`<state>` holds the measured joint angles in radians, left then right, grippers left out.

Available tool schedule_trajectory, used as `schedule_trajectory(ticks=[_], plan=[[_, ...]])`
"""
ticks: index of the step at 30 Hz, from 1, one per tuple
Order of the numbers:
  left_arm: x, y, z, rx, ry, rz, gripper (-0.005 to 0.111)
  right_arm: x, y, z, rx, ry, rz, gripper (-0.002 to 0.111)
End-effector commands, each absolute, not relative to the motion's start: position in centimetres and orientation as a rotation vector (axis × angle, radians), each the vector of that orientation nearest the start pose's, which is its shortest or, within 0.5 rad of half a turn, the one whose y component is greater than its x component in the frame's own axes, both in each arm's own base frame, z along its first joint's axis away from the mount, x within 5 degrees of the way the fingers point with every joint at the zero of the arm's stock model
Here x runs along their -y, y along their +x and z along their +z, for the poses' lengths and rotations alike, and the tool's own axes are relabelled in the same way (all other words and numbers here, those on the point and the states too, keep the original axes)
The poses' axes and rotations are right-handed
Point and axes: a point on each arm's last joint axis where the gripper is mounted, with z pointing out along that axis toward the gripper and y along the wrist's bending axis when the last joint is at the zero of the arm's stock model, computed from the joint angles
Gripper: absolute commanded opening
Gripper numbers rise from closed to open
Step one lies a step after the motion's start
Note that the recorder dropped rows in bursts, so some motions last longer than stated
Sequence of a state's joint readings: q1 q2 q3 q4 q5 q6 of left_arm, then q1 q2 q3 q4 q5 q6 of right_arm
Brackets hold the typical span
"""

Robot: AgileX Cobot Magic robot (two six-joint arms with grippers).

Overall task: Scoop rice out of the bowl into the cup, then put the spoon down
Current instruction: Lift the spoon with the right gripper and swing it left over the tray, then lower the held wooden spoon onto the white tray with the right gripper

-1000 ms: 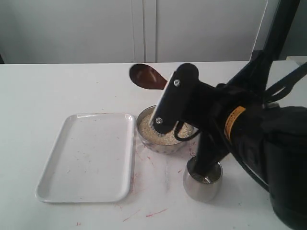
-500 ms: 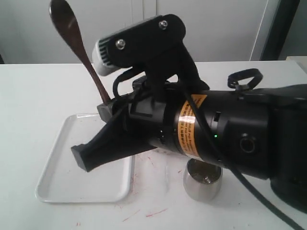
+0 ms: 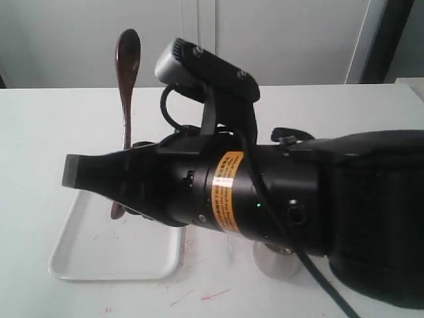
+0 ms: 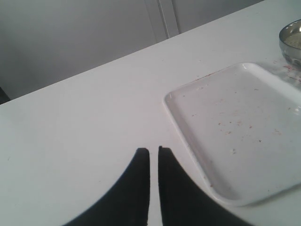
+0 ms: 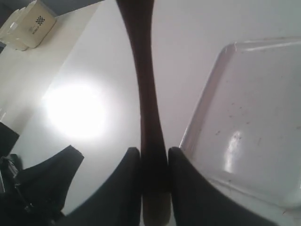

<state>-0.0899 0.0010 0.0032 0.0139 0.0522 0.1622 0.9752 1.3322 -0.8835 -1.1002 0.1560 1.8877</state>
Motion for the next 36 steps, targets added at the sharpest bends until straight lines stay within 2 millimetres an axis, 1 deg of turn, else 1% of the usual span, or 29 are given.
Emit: schedule_trajectory(ticks=[1, 6, 11, 14, 22, 29, 36], plan=[[0.5, 5.6, 20.9, -1.516, 0.202, 0.064, 0.014, -24.2, 18.6, 28.9, -2.19, -0.001, 1.02, 0.0], [0.5, 5.6, 20.9, -1.516, 0.202, 0.064, 0.014, -24.9, 19.8, 27.5, -2.236, 0.05, 1.102, 0.0], [0.5, 5.6, 20.9, -1.516, 0.202, 0.064, 0.014, -26.6, 20.8, 27.0, -2.249, 0.018, 1.223, 0.0], [0.5, 5.6, 20.9, -1.516, 0.202, 0.064, 0.014, -27.7, 21.4, 26.5, -2.259, 0.003, 1.249, 0.0], [0.5, 5.6, 20.9, -1.516, 0.202, 0.064, 0.014, -29.0, 22.8, 24.3, -2.315, 0.026, 1.18, 0.0], [0.5, 5.6, 20.9, -1.516, 0.202, 0.064, 0.014, -28.4, 23.8, 22.7, -2.351, 0.094, 0.98, 0.0], [0.5, 5.6, 20.9, -1.516, 0.202, 0.064, 0.014, -29.0, 24.2, 21.4, -2.378, 0.064, 0.95, 0.0]])
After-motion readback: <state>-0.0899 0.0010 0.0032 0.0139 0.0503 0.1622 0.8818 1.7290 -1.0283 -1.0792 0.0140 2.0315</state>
